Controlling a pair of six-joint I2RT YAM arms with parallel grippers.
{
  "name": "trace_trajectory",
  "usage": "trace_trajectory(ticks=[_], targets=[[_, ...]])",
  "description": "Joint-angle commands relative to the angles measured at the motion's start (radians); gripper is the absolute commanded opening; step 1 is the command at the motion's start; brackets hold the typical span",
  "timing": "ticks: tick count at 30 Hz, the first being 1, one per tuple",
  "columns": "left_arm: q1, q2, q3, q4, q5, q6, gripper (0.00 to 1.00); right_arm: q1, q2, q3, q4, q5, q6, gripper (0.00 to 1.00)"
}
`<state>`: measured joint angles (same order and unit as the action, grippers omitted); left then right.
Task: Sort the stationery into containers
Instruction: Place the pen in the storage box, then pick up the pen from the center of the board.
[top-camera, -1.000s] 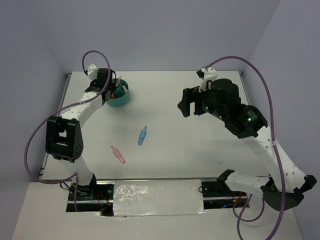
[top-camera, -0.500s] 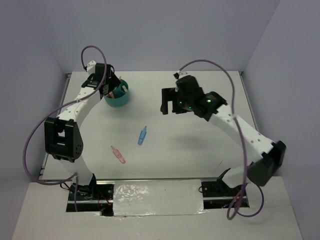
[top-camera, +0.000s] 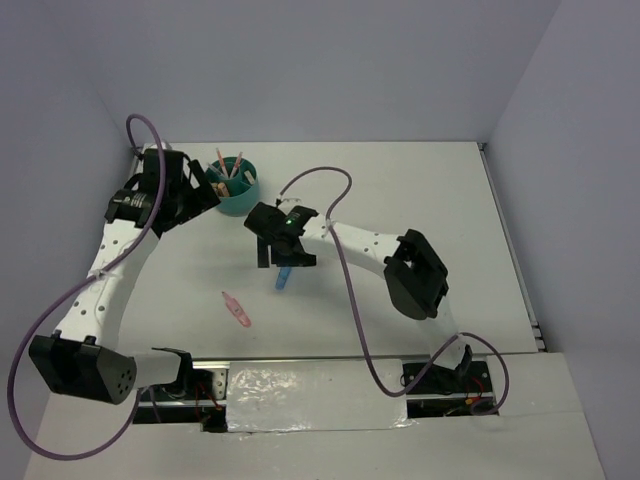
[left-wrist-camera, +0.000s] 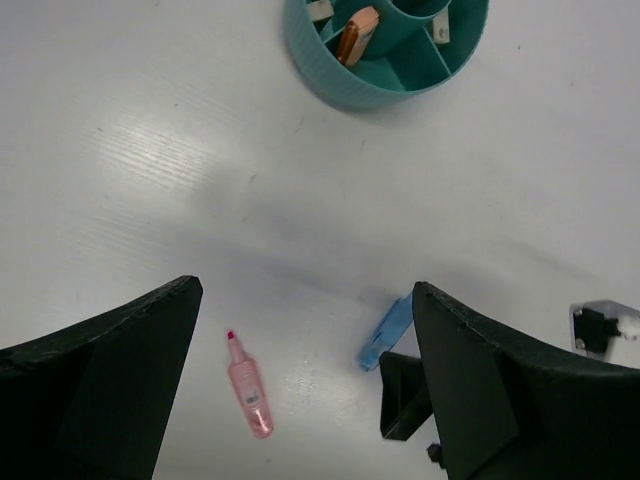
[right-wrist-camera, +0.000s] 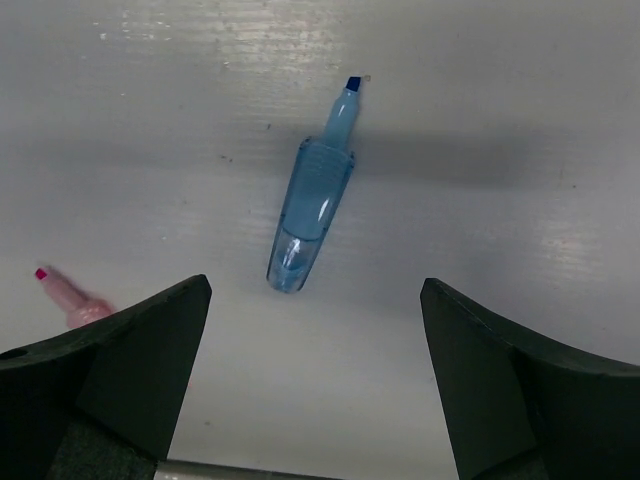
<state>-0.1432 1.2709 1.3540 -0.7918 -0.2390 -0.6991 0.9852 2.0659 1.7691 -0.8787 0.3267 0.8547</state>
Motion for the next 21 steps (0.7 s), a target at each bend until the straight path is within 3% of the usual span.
trace_trajectory(ticks=[1, 9, 14, 16, 21], targets=[[0.037, -0.022, 0.01, -0.049, 0.061, 0.093, 0.99, -0.003, 0.04, 0.03, -0.04, 0.006, 0.096, 0.93], [0.076, -0.019, 0.025, -0.095, 0.121, 0.164, 0.99, 0.01, 0.117, -0.022, 0.053, -0.051, 0.133, 0.84], [0.097, -0.041, 0.016, -0.109, 0.145, 0.193, 0.99, 0.01, 0.172, -0.002, 0.006, -0.049, 0.168, 0.67], [0.097, -0.047, 0.001, -0.106, 0.158, 0.19, 0.99, 0.016, 0.163, -0.042, 0.015, -0.051, 0.172, 0.55], [0.097, -0.051, -0.035, -0.083, 0.199, 0.181, 0.99, 0.015, 0.1, -0.23, 0.187, -0.127, 0.161, 0.42]])
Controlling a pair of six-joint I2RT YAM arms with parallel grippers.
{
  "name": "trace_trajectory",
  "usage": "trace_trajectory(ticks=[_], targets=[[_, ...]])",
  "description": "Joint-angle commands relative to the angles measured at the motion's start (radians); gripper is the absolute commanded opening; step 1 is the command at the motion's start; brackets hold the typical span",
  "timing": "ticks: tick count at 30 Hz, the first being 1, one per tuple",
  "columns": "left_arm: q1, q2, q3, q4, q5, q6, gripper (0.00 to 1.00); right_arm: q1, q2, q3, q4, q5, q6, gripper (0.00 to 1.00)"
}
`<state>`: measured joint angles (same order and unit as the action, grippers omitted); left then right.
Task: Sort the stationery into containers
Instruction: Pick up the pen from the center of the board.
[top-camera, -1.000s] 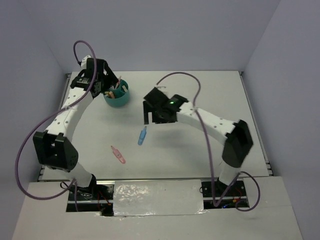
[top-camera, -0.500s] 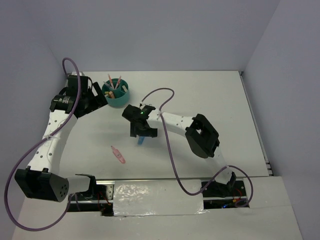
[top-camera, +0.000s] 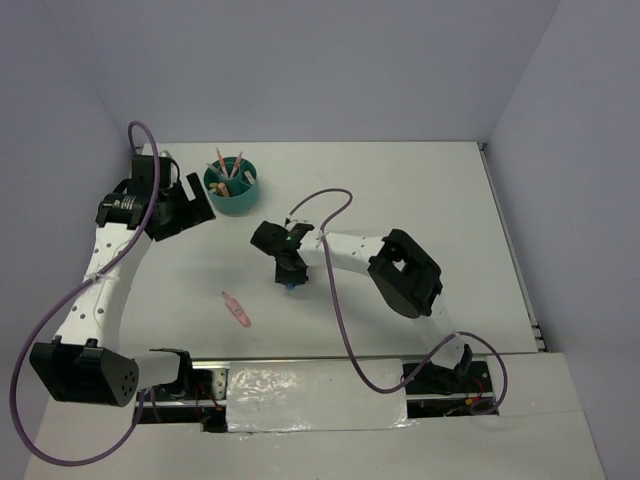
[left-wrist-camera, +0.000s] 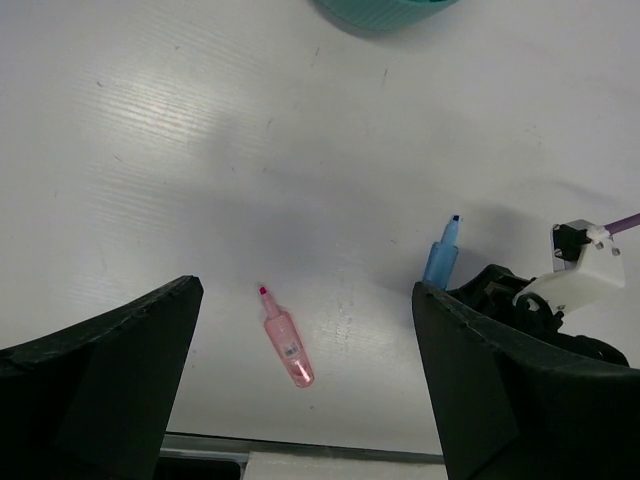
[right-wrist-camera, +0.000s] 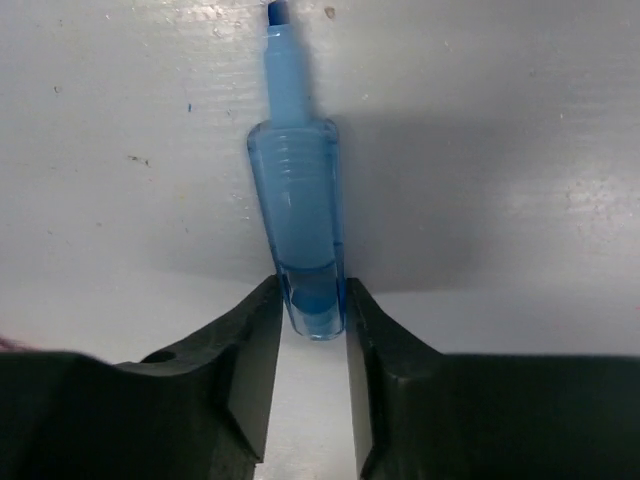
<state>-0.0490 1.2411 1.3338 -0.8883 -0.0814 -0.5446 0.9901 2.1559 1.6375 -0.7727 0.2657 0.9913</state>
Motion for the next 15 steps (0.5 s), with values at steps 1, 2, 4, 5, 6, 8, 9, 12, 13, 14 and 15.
trace_trajectory(ticks=[1, 2, 4, 5, 6, 8, 9, 12, 13, 14, 15], targets=[[0.003, -0.022, -0.015, 0.012, 0.051, 0.028, 0.99, 0.007, 0.002, -0.117, 0.101, -0.075, -0.023, 0.34], [0.003, -0.022, -0.016, 0.015, 0.061, 0.029, 0.99, 0.008, -0.022, -0.148, 0.155, -0.077, -0.063, 0.26], [0.003, -0.023, -0.022, 0.032, 0.121, 0.035, 0.99, 0.01, -0.065, -0.186, 0.199, -0.05, -0.172, 0.13], [0.003, -0.026, -0.028, 0.046, 0.152, 0.043, 0.99, 0.012, -0.138, -0.256, 0.272, -0.045, -0.213, 0.11], [0.003, -0.026, -0.047, 0.075, 0.22, 0.044, 0.99, 0.007, -0.181, -0.296, 0.32, -0.036, -0.283, 0.05], [0.003, -0.017, -0.085, 0.115, 0.39, 0.051, 0.99, -0.016, -0.333, -0.419, 0.433, -0.049, -0.375, 0.03], [0.003, -0.015, -0.102, 0.174, 0.463, 0.049, 0.99, -0.024, -0.384, -0.454, 0.504, -0.077, -0.411, 0.03], [0.001, -0.028, -0.195, 0.367, 0.724, -0.045, 0.99, -0.047, -0.591, -0.55, 0.579, -0.162, -0.535, 0.01], [0.001, -0.035, -0.229, 0.443, 0.791, -0.092, 0.99, -0.06, -0.678, -0.576, 0.587, -0.202, -0.561, 0.02], [0.001, -0.055, -0.299, 0.533, 0.849, -0.147, 0.99, -0.068, -0.714, -0.582, 0.593, -0.25, -0.591, 0.02], [-0.011, -0.072, -0.335, 0.642, 0.902, -0.287, 0.99, -0.073, -0.744, -0.587, 0.59, -0.291, -0.632, 0.02]])
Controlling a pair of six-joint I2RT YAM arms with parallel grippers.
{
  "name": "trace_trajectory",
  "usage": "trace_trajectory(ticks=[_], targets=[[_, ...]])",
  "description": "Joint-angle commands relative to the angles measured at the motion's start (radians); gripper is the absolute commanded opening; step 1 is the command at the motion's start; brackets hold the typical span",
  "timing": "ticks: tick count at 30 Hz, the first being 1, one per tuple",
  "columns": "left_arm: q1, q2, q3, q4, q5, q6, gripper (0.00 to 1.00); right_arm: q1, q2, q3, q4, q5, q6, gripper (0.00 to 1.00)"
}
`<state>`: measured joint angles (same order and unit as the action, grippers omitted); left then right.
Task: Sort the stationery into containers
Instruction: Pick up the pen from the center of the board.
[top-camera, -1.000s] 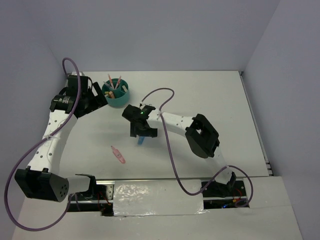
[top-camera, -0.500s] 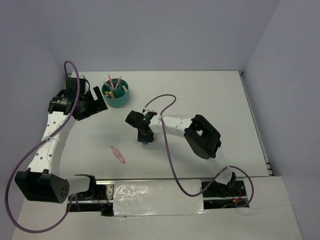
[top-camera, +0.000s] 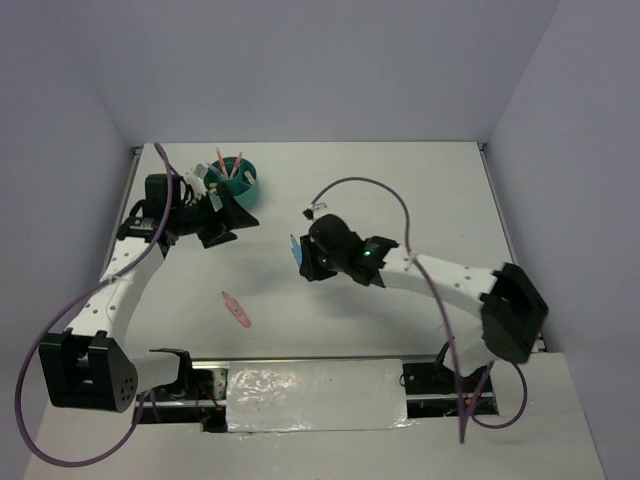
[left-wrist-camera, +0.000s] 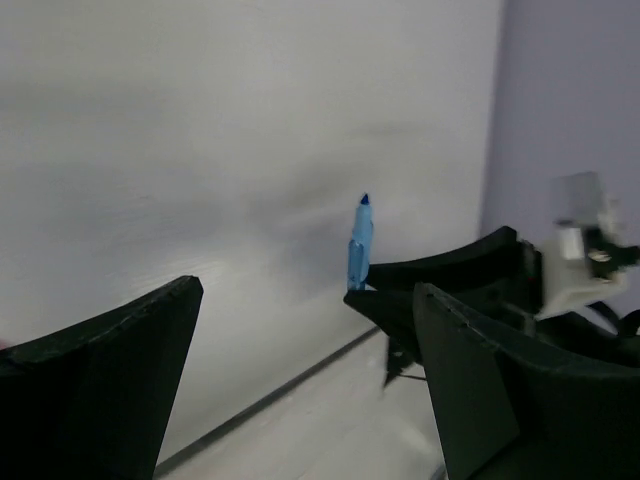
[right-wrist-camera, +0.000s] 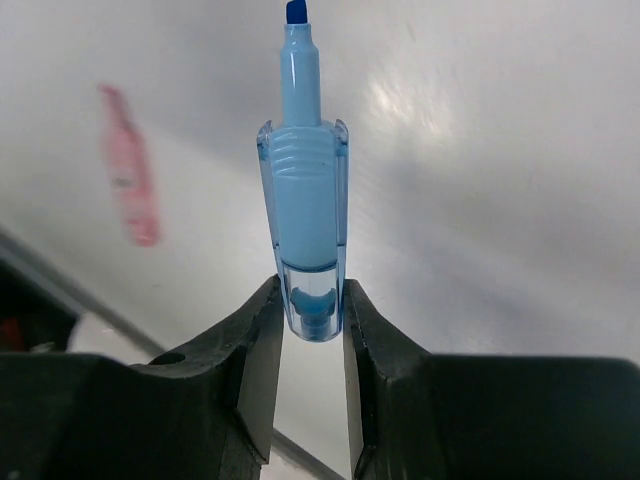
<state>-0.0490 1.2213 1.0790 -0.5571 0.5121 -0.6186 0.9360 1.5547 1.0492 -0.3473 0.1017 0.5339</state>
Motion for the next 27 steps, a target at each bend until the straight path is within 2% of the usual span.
trace_trajectory(ticks=[1, 3, 7, 12, 15, 22, 27], targets=[[-0.023, -0.068, -0.112, 0.521, 0.356, -0.281, 0.99, -0.017, -0.189, 0.012, 0.147, -0.138, -0.183, 0.01], [-0.069, -0.094, -0.133, 0.618, 0.333, -0.338, 0.99, -0.02, -0.22, 0.035, 0.085, -0.122, -0.19, 0.01], [-0.153, -0.066, -0.074, 0.609, 0.226, -0.337, 0.97, -0.02, -0.258, 0.119, 0.024, -0.09, -0.183, 0.0], [-0.173, -0.059, -0.085, 0.729, 0.172, -0.395, 0.94, -0.022, -0.228, 0.227, -0.068, -0.043, -0.173, 0.0], [-0.187, -0.039, -0.065, 0.724, 0.166, -0.38, 0.92, -0.02, -0.213, 0.274, -0.111, -0.045, -0.176, 0.0], [-0.207, 0.01, -0.091, 0.75, 0.146, -0.385, 0.79, -0.02, -0.191, 0.344, -0.176, -0.063, -0.189, 0.01], [-0.227, 0.033, -0.074, 0.754, 0.131, -0.377, 0.6, -0.02, -0.159, 0.387, -0.234, -0.074, -0.192, 0.02]])
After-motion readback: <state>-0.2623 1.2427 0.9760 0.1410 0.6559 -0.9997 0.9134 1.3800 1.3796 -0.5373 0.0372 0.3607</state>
